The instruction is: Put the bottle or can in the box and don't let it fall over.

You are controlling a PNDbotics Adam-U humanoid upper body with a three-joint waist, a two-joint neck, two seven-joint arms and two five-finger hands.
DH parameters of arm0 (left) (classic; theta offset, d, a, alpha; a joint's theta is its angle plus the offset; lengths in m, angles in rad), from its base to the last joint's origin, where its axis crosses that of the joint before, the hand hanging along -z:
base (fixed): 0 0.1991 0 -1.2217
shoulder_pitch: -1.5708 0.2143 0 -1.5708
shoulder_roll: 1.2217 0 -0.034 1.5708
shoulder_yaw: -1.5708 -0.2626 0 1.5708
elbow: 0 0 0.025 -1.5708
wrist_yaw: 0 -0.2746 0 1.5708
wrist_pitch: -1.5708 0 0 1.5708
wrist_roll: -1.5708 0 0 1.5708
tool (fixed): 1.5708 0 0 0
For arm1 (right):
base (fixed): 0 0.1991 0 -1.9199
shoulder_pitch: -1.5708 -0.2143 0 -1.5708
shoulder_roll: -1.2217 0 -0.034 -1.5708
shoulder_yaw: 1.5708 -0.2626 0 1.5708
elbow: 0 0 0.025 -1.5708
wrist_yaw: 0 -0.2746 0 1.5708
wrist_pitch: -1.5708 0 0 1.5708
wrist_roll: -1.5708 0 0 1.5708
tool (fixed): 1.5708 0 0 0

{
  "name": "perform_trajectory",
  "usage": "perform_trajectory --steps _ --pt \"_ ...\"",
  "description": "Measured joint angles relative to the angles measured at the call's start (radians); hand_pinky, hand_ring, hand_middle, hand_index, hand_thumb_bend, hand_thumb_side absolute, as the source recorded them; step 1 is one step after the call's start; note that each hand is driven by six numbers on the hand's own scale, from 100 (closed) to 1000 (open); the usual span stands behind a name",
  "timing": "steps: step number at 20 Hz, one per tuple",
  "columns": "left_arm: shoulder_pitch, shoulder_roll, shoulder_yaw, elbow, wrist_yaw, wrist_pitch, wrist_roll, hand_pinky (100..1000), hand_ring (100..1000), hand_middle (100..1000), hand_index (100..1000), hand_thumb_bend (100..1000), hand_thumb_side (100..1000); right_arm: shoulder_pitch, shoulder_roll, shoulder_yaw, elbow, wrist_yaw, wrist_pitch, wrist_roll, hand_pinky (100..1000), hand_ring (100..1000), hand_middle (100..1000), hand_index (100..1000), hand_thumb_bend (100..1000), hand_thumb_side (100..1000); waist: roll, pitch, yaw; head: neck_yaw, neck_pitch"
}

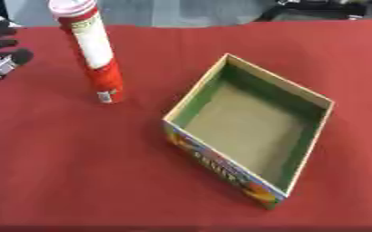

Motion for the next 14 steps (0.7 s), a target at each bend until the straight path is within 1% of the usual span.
perform_trajectory --steps 4,7,10,13,14 --pt "-0.006 0.0 -0.004 -0.002 -0.016 0.005 -0.005 854 921 888 975 898 610 0.0 -0.001 0.0 -0.003 0.0 0.0 0.0 867 775 814 885 100 967 0.0 0.001 0.0 -0.006 -0.023" --pt "-0.007 0.0 -0.008 -0.002 -0.023 0.009 -0.008 859 926 893 981 906 614 0.0 -0.001 0.001 -0.006 0.0 0.002 0.002 866 774 813 885 100 967 0.0 0.001 -0.001 -0.009 -0.024" --pt "-0.012 0.0 -0.01 0.0 -0.027 0.013 -0.008 868 930 892 983 942 636 0.0 -0.001 0.001 -0.008 0.0 0.002 0.002 866 772 818 885 100 968 0.0 0.001 -0.003 -0.013 -0.024" --pt "-0.019 -0.002 -0.017 0.001 -0.036 0.017 -0.013 874 937 895 985 945 641 0.0 -0.001 0.004 -0.008 0.0 0.003 0.002 865 771 819 885 100 968 -0.001 0.001 -0.005 -0.016 -0.025" --pt "-0.022 -0.002 -0.02 0.001 -0.04 0.019 -0.015 875 938 896 986 933 635 0.0 -0.001 0.005 -0.008 0.0 0.003 0.002 865 771 819 885 100 968 -0.001 0.001 -0.005 -0.017 -0.026"
